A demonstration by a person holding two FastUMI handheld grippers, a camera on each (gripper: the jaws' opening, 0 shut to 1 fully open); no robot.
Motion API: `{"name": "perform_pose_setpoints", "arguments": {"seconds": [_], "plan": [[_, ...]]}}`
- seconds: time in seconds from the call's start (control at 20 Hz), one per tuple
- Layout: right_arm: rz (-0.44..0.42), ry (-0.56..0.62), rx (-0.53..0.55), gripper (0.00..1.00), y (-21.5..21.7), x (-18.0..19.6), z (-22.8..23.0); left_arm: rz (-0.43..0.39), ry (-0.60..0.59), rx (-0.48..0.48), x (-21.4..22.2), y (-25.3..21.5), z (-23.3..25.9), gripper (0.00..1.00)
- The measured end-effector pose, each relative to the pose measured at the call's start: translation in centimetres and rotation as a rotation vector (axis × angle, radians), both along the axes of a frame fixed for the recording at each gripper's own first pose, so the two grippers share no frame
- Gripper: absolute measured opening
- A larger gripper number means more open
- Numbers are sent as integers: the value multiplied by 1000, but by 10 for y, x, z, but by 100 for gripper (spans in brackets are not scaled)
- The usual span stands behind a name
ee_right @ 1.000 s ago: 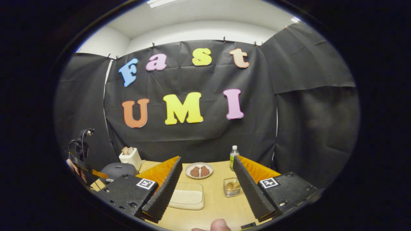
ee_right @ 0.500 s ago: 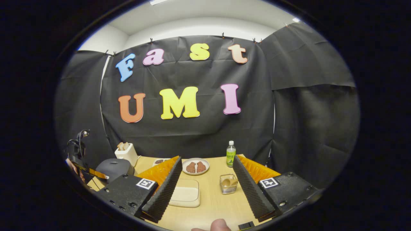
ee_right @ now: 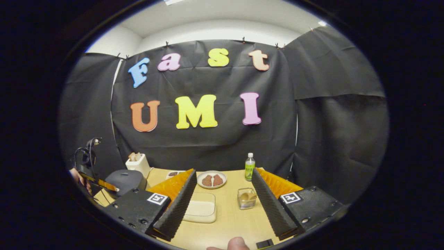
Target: Close the left gripper, press the button to open the rice cooker; take a wooden spoon from the chopstick holder with the right hand, scoop a spoonful of rice and pour it into the rice cooker, then put the wooden spoon back into the chopstick holder.
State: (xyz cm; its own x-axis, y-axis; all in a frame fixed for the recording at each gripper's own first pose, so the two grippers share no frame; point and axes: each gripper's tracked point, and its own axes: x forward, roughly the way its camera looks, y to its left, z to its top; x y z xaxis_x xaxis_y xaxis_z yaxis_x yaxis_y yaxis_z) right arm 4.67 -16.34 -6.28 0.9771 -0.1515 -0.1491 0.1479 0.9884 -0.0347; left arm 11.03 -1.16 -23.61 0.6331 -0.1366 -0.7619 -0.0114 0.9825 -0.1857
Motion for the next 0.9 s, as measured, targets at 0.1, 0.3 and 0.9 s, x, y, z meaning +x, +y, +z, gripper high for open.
{"name": "perform_pose_setpoints", "arguments": {"seconds": [0.1,0.3,0.9], "plan": [[-11,-7,3,100,-6,-3,3,8,-57,35,4,3,21,2],[-27,-17,-5,100,-14,-7,8,18,-246,30,22,-4,76,24],[-31,5,5,100,-28,-10,4,61,-642,39,29,-18,192,95]]}}
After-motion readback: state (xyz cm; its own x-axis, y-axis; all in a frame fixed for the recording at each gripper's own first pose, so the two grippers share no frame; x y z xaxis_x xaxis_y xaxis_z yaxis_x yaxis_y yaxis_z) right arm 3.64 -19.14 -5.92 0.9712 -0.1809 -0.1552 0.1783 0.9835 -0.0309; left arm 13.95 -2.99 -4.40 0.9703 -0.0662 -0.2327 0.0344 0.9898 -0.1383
